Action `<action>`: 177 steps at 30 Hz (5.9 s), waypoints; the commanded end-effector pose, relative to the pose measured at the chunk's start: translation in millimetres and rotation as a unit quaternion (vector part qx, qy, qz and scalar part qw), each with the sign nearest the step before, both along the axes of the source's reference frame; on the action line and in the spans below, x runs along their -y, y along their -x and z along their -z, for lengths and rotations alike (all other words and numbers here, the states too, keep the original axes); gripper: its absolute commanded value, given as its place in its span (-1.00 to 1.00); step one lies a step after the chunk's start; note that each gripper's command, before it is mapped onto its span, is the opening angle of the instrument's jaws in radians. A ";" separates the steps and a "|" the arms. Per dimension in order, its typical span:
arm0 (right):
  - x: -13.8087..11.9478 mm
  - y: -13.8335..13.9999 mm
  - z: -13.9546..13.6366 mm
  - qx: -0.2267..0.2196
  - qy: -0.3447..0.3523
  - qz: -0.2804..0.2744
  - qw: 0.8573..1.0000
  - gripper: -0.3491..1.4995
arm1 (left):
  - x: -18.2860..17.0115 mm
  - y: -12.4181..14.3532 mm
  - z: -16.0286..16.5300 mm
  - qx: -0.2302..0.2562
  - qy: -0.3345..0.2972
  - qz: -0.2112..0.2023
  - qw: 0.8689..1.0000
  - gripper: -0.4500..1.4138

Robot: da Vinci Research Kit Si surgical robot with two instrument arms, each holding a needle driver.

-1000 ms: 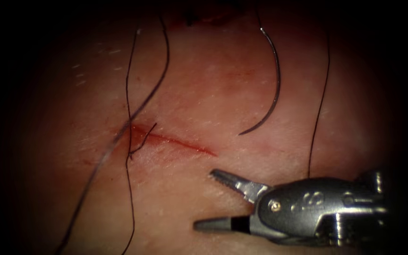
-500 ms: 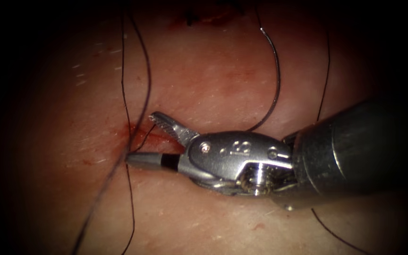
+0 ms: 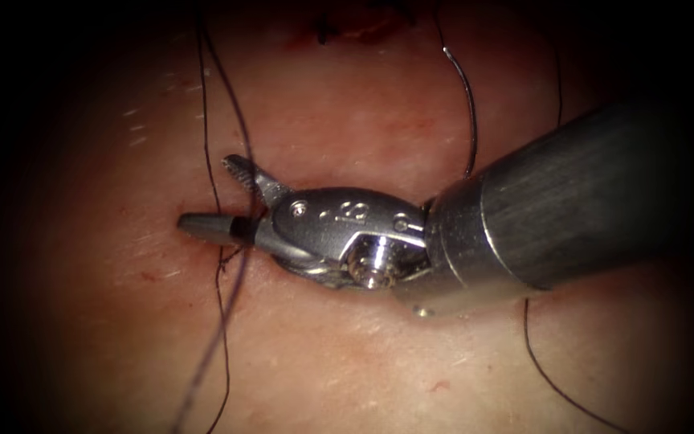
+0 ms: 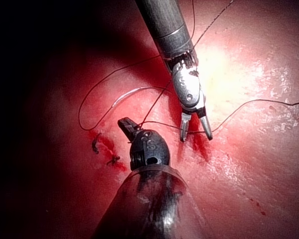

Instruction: Wound Closure

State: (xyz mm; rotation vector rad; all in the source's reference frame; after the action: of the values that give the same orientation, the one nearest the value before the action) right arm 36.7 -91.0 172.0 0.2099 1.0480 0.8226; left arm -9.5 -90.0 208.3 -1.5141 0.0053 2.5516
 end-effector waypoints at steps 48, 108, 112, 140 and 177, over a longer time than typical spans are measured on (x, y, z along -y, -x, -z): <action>1.5 -1.1 1.2 -0.040 0.006 0.059 0.997 0.60 | 6.4 -2.7 6.0 0.006 0.006 -0.023 1.000 -1.00; 8.1 11.6 4.9 -0.005 0.022 0.051 0.998 0.83 | 23.7 -8.5 0.4 0.035 -0.247 0.146 0.957 0.70; 8.3 11.5 4.9 -0.007 0.021 0.053 0.998 0.83 | 24.2 -11.0 0.6 0.023 -0.299 0.171 0.939 0.70; 8.5 10.6 4.9 -0.015 0.016 0.065 0.998 0.85 | 14.9 -3.4 9.9 0.006 -0.364 0.028 0.931 0.68; 8.8 9.7 5.0 -0.010 0.014 0.068 0.998 0.85 | 30.3 5.1 -2.6 -0.173 -0.401 0.125 0.891 -0.06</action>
State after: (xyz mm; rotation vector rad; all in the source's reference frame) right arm 26.2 -98.4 167.1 0.2567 1.0502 0.6812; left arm -13.3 -119.0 211.4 -0.6827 -0.6607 2.1450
